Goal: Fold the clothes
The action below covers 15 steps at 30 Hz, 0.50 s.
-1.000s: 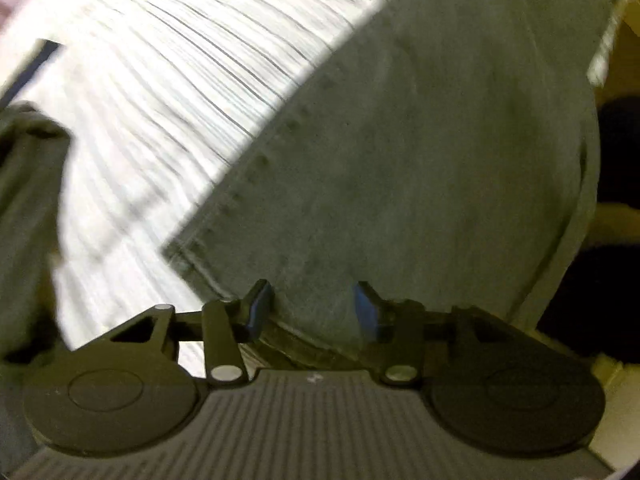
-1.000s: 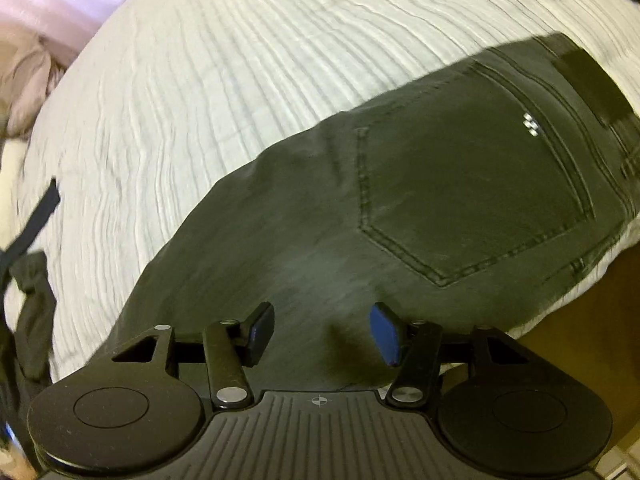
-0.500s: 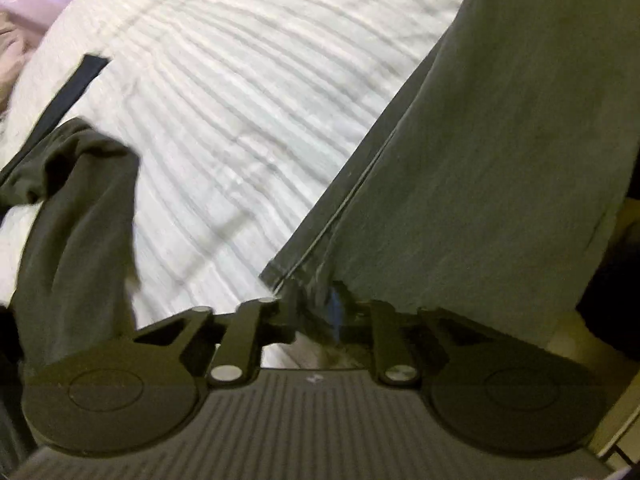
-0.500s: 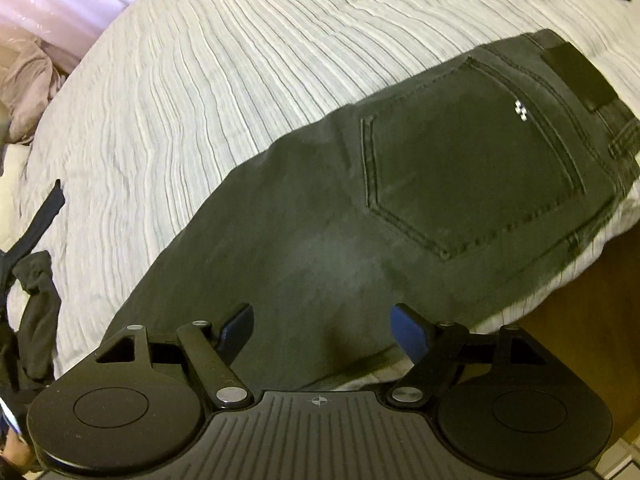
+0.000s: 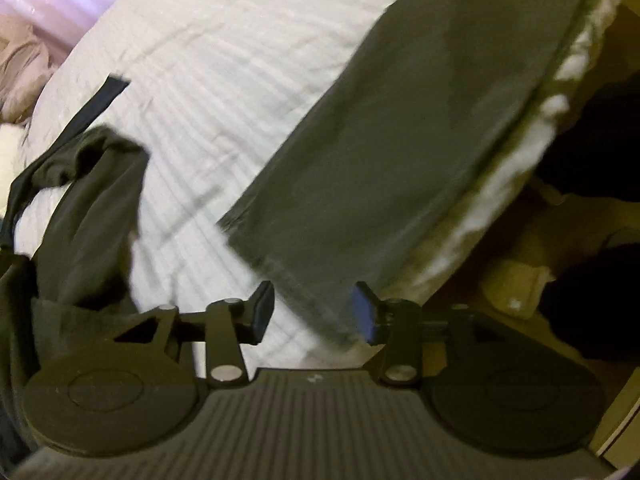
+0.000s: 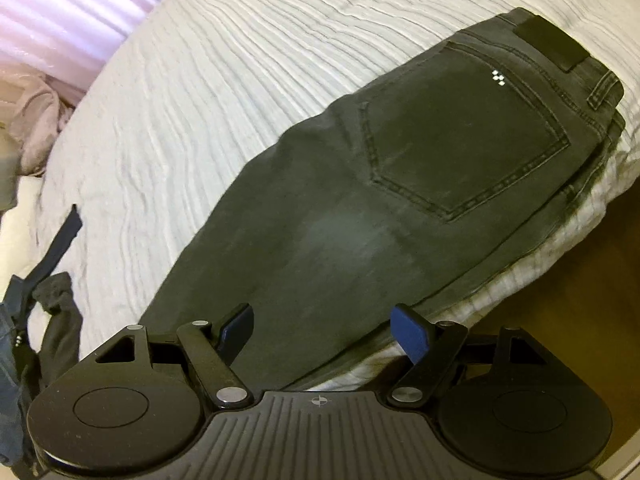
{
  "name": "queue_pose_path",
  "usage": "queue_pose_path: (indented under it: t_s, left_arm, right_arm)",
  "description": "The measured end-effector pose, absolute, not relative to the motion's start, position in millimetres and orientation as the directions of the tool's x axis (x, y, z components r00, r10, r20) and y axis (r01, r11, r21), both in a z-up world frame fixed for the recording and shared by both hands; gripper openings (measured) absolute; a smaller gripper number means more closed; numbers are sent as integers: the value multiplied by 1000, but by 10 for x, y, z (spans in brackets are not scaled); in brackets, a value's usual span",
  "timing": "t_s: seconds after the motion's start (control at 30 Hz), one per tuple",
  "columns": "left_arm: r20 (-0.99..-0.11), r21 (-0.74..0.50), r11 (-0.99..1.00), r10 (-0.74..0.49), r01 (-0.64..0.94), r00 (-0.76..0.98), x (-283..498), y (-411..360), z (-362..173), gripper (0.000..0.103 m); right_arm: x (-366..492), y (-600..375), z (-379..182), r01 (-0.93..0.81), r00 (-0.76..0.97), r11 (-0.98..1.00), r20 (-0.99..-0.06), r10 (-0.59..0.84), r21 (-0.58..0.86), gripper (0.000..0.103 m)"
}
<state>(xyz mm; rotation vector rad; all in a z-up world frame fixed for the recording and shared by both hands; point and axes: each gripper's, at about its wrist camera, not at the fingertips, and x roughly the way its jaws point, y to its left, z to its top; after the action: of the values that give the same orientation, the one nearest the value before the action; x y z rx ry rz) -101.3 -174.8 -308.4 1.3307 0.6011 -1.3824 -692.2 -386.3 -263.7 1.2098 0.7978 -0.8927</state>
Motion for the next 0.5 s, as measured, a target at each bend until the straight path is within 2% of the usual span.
queue_pose_path:
  t_s: [0.17, 0.37, 0.4, 0.47, 0.5]
  left_arm:
    - [-912, 288, -399, -392, 870, 122, -1407, -1661, -3179, 43]
    - [-896, 368, -519, -420, 772, 144, -1855, -1773, -3623, 43]
    - [-895, 382, -520, -413, 764, 166, -1868, -1811, -3693, 40]
    - [-897, 396, -511, -391, 763, 205, -1850, -1891, -3796, 15]
    - [-901, 396, -501, -374, 769, 220, -1820, -1935, -3828, 8]
  right_arm:
    - [-6821, -3667, -2621, 899, 424, 172, -897, -122, 402, 79]
    - [-6878, -3622, -2690, 920, 352, 215, -933, -83, 328, 79]
    - [-6930, -3651, -2694, 924, 345, 203, -934, -87, 323, 79]
    - [-7038, -3710, -2702, 933, 333, 178, -938, -94, 314, 79]
    - [-7105, -3749, -2701, 936, 329, 166, -939, -98, 311, 79]
